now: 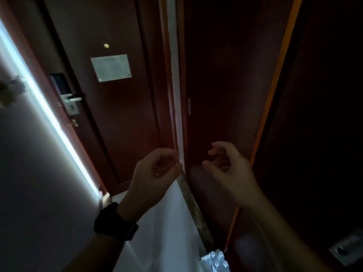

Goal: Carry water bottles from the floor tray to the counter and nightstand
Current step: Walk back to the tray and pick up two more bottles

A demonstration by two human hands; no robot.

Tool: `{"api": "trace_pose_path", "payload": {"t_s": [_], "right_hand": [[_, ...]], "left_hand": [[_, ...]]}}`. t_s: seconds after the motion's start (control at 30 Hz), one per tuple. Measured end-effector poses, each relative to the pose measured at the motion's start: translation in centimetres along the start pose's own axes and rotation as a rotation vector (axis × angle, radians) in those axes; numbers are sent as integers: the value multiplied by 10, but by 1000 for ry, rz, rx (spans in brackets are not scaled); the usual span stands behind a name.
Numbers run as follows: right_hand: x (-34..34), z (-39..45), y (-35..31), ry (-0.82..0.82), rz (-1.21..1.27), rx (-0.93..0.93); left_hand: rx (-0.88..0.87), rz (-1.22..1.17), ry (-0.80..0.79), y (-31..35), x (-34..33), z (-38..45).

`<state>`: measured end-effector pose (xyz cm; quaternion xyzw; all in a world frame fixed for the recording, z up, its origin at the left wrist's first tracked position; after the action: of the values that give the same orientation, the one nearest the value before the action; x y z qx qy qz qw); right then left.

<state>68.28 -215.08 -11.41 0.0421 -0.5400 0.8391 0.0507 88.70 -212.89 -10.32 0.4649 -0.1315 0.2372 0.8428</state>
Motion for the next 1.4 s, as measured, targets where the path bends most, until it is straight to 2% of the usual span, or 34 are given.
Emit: {"api": "trace_pose_path", "payload": {"t_s": [0.27,0.43,0.73,0.87,0.97,1.1,1.23,1.4], "right_hand": [[13,66,91,331,-170,-127],[21,74,122,501,-248,-196],[47,51,151,712,-293,-294],[52,23,194,759,-295,-354],[44,-8,262,785,-255,-421],[18,-68,384,844,-140,-548],[-18,-152,539,919,-167,-688],[-83,-260,753,971,-189,-874]], "left_hand": [[14,-98,-329,-111,-86,116],[-79,-192,-525,-145,-142,165],[-132,-305,-767,-166,-227,160],[-103,-291,-857,-197,-259,133],[-77,-230,-934,-251,-289,102],[48,-161,-1039,-359,-352,27],[131,-35,-1164,-495,-435,-79],[143,87,-1287,-657,-546,-212]]}}
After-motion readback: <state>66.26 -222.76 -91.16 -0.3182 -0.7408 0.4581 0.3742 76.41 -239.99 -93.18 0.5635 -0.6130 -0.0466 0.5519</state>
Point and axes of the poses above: each hand's wrist, its own z-axis towards the middle knuckle, its own x-axis out of the back of the hand, y = z × x, the point moved 2 cm from there along z, towards the middle knuckle, and after that the axes turned 9 degrees about z, right-handed, at the moved point
